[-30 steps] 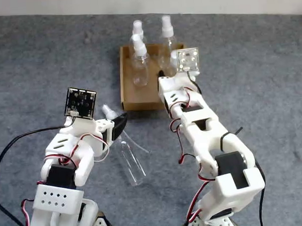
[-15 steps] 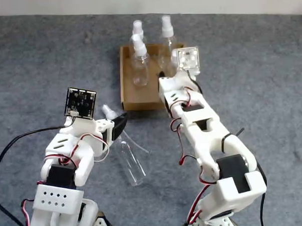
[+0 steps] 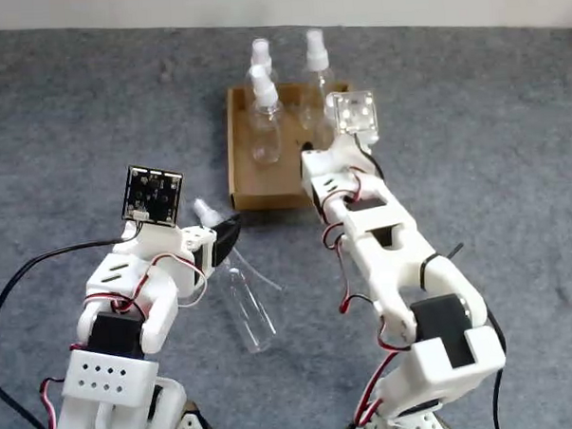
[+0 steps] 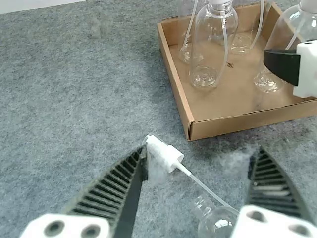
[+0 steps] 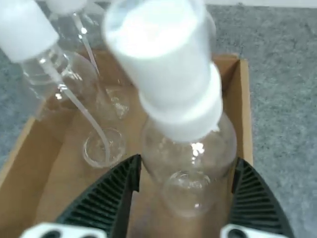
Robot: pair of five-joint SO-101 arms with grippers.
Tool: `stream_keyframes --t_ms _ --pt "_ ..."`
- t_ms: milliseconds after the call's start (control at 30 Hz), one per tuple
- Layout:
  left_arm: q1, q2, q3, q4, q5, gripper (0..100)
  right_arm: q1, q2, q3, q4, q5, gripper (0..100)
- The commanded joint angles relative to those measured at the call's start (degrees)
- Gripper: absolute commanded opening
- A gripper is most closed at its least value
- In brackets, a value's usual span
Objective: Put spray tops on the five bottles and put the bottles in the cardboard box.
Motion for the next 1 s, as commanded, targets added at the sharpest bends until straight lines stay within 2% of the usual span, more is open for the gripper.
stream_keyframes --t_ms 0,133,333,667,833,967 --pt "-0.2 0.0 -0.2 -1.1 -0.4 27 0.7 -5.8 -4.6 1.1 0.5 23.2" --pt "-0.2 0.0 -0.2 -1.1 -0.4 27 0.7 -9.5 -4.7 1.7 0.5 23.2" --pt "-0.2 0.0 -0.2 -1.1 -0.4 27 2.7 -16.0 -6.9 13.7 0.5 22.9" --pt "-0.3 0.0 -0.2 -1.1 -0.4 27 4.0 -30.1 -16.7 42.9 0.5 22.8" --pt "-0.6 0.0 -0.8 -1.1 -0.4 27 0.8 -32.9 -18.6 51.2 0.8 22.8" --pt "-6.5 0.1 -4.6 -0.4 -0.3 27 -2.8 -34.6 -19.7 57.9 0.8 22.8"
